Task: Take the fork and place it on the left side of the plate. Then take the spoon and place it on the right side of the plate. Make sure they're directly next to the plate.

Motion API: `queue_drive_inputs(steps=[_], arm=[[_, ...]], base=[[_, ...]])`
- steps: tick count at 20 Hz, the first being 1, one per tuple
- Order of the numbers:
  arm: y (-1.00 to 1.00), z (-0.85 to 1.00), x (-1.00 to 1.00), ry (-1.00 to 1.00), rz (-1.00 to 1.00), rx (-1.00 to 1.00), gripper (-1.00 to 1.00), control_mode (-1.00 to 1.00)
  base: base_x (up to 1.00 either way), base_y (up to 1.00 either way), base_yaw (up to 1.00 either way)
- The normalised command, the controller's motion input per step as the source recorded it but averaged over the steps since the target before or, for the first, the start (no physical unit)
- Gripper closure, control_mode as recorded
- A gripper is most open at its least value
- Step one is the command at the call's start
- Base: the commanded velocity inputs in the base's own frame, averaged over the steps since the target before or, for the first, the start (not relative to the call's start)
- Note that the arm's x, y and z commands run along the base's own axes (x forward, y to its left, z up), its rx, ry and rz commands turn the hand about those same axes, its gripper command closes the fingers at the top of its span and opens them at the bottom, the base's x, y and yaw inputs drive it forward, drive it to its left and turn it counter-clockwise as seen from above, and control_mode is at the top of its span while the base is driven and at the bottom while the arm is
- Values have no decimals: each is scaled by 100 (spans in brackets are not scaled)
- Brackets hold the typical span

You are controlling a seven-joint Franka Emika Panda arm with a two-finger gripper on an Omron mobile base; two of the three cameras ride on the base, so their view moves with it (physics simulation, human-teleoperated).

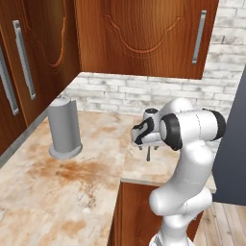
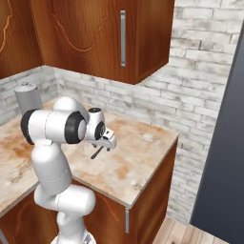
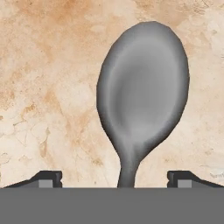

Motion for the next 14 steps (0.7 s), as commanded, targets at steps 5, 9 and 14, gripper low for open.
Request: queue_drive_inputs(steps=[5, 9, 14], arm=[[0, -20, 24, 0, 0, 0, -100, -100], [-2, -38, 3, 4, 0, 0, 100, -100], [-12, -46, -2, 7, -1, 0, 100, -100]], base=[[0, 0, 0], [0, 0, 0], [0, 0, 0]])
